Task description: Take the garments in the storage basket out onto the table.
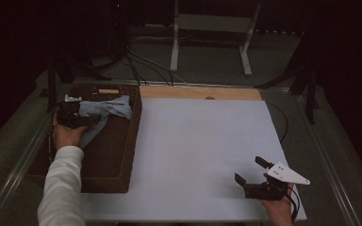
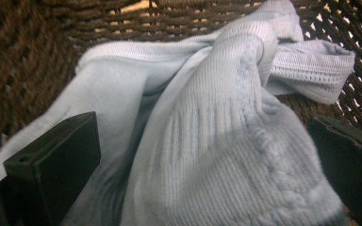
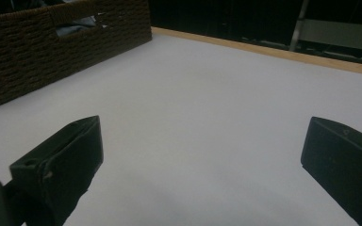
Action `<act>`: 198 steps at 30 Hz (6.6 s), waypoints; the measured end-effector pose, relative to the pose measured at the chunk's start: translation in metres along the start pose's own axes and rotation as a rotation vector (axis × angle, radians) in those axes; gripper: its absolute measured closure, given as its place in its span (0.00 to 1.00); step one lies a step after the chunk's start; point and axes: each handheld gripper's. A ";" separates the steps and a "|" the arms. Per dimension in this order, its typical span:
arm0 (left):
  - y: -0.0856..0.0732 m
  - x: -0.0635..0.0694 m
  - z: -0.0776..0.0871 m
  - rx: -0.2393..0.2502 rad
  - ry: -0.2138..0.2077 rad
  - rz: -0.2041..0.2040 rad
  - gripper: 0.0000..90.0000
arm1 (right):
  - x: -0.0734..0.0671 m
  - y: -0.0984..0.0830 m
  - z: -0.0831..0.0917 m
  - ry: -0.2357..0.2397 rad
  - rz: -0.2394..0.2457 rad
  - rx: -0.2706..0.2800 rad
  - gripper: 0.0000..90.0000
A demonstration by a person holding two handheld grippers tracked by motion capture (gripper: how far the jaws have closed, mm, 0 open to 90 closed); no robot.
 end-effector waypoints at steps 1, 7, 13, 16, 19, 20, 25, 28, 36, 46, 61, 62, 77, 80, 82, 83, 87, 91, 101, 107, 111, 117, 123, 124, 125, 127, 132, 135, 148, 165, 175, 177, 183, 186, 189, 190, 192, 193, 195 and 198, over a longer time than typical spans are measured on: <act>-0.001 0.000 -0.002 -0.015 -0.004 -0.002 0.00 | 0.000 0.000 0.000 0.000 0.001 0.001 0.00; -0.003 0.002 -0.007 -0.051 -0.016 -0.005 0.00 | 0.000 0.000 0.001 0.001 0.002 0.003 0.00; -0.005 0.002 -0.011 -0.084 -0.017 -0.002 0.01 | 0.001 0.000 0.001 0.000 -0.001 0.004 0.00; -0.007 0.002 -0.013 -0.095 -0.021 0.004 0.01 | 0.001 0.000 0.001 -0.001 -0.002 0.005 0.00; -0.008 0.004 -0.015 -0.135 0.020 0.004 0.05 | 0.001 0.000 0.001 -0.001 -0.002 0.005 0.00; -0.008 0.004 -0.016 -0.140 0.017 0.007 0.08 | 0.001 0.000 0.002 -0.001 -0.002 0.006 0.00; -0.012 0.004 -0.022 -0.214 0.014 0.011 0.09 | 0.001 0.000 0.002 -0.004 -0.003 0.008 0.00; -0.013 0.005 -0.025 -0.239 0.008 0.020 0.09 | 0.001 0.000 0.003 -0.005 -0.003 0.010 0.00; -0.016 0.007 -0.032 -0.340 0.024 0.029 0.16 | 0.001 0.000 0.003 -0.005 -0.005 0.011 0.00; -0.013 0.006 -0.029 -0.398 0.095 0.011 0.51 | 0.001 -0.001 0.003 -0.006 -0.007 0.011 0.00; 0.000 0.012 -0.011 -0.376 0.055 -0.023 0.78 | 0.002 0.000 0.004 -0.012 -0.012 0.015 0.00; 0.002 0.013 -0.009 -0.373 0.055 -0.026 0.78 | 0.002 0.000 0.004 -0.012 -0.012 0.015 0.00; 0.014 0.024 0.016 -0.271 0.007 -0.065 0.78 | 0.001 0.000 0.005 -0.005 -0.012 0.021 0.00; 0.015 0.025 0.020 -0.258 0.005 -0.055 0.78 | 0.002 0.000 0.005 -0.005 -0.011 0.021 0.00; 0.015 0.025 0.021 -0.254 0.006 -0.058 0.78 | 0.002 0.000 0.005 -0.005 -0.012 0.022 0.00; 0.016 0.027 0.024 -0.243 0.008 -0.059 0.78 | 0.002 0.000 0.005 -0.005 -0.013 0.023 0.00; 0.017 0.030 0.030 -0.212 0.002 -0.067 0.78 | 0.002 0.000 0.005 -0.003 -0.011 0.022 0.00; 0.018 0.032 0.037 -0.178 -0.008 -0.065 0.78 | 0.002 0.000 0.005 -0.003 -0.013 0.022 0.00; 0.021 0.035 0.053 -0.096 -0.045 -0.056 0.78 | 0.002 0.000 0.005 0.000 -0.009 0.027 0.00; 0.020 0.038 0.058 -0.067 -0.057 -0.061 0.78 | 0.003 0.000 0.006 0.001 -0.010 0.029 0.00; 0.019 0.040 0.061 -0.048 -0.064 -0.061 0.78 | 0.003 0.000 0.008 0.012 -0.007 0.043 0.00; 0.019 0.040 0.066 -0.018 -0.082 -0.046 0.78 | 0.004 -0.001 0.009 0.015 0.000 0.053 0.00; 0.019 0.044 0.071 0.017 -0.107 -0.044 0.78 | 0.006 -0.001 0.010 0.013 0.000 0.055 0.00; 0.019 0.044 0.072 0.022 -0.110 -0.047 0.78 | 0.006 -0.002 0.010 0.013 -0.001 0.054 0.00; 0.019 0.045 0.073 0.027 -0.112 -0.048 0.78 | 0.006 -0.002 0.010 0.014 -0.001 0.053 0.00; 0.019 0.047 0.075 0.039 -0.118 -0.050 0.78 | 0.006 -0.002 0.009 0.014 -0.003 0.051 0.00; 0.019 0.050 0.080 0.080 -0.154 -0.056 0.78 | 0.005 -0.003 0.007 0.021 -0.001 0.046 0.00; 0.019 0.053 0.083 0.097 -0.166 -0.074 0.78 | 0.005 -0.003 0.006 0.019 -0.007 0.046 0.00; 0.024 0.065 0.086 0.126 -0.202 -0.100 0.78 | 0.006 -0.003 0.006 0.021 -0.015 0.043 0.00; 0.032 0.079 0.096 0.167 -0.243 -0.141 0.78 | 0.007 -0.003 0.006 0.016 -0.019 0.040 0.00; 0.037 0.086 0.102 0.191 -0.271 -0.154 0.78 | 0.006 -0.003 0.005 0.009 -0.014 0.033 0.00; 0.038 0.086 0.103 0.197 -0.279 -0.152 0.78 | 0.006 -0.003 0.005 0.009 -0.014 0.033 0.00; 0.040 0.091 0.107 0.210 -0.302 -0.158 0.78 | 0.006 -0.003 0.005 0.010 -0.016 0.031 0.00; 0.042 0.093 0.109 0.219 -0.315 -0.160 0.78 | 0.006 -0.004 0.004 0.011 -0.016 0.030 0.00; 0.044 0.097 0.111 0.230 -0.333 -0.163 0.78 | 0.006 -0.004 0.004 0.011 -0.015 0.029 0.00; 0.045 0.098 0.112 0.233 -0.337 -0.163 0.78 | 0.006 -0.004 0.004 0.011 -0.015 0.029 0.00; 0.046 0.101 0.113 0.235 -0.343 -0.169 0.78 | 0.006 -0.004 0.004 0.010 -0.014 0.027 0.00; 0.046 0.103 0.113 0.234 -0.345 -0.174 0.78 | 0.006 -0.004 0.004 0.010 -0.015 0.026 0.00; 0.048 0.106 0.113 0.232 -0.348 -0.180 0.78 | 0.006 -0.004 0.004 0.010 -0.015 0.027 0.00; 0.049 0.111 0.113 0.234 -0.359 -0.187 0.78 | 0.006 -0.004 0.004 0.010 -0.016 0.028 0.00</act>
Point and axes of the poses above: each handheld gripper's, and its own axes: z roughly backward along the jaws, y roughly out of its top, x roughly to its right, and after that the axes turned 2 degrees about y, right-handed
